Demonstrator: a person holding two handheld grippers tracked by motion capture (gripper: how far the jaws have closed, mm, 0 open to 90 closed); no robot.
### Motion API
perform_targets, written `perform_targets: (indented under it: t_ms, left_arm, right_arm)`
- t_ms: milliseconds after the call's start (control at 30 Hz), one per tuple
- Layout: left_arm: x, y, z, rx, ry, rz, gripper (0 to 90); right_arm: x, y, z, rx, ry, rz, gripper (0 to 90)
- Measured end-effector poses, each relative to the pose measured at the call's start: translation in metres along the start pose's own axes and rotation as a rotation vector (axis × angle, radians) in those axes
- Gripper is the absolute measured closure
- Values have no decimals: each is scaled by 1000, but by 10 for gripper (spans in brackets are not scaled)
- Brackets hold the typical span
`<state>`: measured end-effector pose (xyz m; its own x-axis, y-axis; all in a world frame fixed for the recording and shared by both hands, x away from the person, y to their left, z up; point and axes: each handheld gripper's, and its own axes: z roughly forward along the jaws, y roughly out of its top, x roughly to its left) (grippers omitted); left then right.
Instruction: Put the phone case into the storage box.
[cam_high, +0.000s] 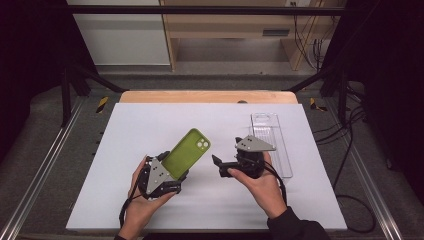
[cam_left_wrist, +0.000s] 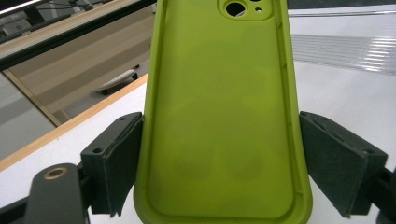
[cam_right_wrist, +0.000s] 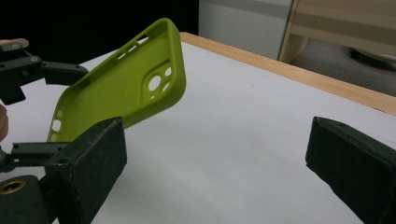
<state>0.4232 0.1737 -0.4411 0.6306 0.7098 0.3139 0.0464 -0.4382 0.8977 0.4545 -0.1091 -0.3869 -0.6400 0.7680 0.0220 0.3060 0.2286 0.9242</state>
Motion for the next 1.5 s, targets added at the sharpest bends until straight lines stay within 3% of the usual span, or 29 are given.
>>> perform_targets:
  t_ms: [233, 600, 767, 1167, 1500]
  left_arm:
    - [-5, 2, 0, -2, 3, 19, 164]
    - [-15, 7, 1, 6, 6, 81, 165]
    - [-19, 8, 2, 8, 9, 111, 164]
    - [-26, 11, 2, -1, 9, 139, 165]
    - [-27, 12, 1, -11, 12, 142, 165]
  right_arm:
    - [2, 1, 6, -2, 12, 13, 71]
    - [8, 0, 14, 2, 35, 17, 124]
    - [10, -1, 17, 3, 65, 39, 195]
    - [8, -1, 19, -23, 121, 93, 434]
    - [3, -4, 21, -34, 155, 140, 536]
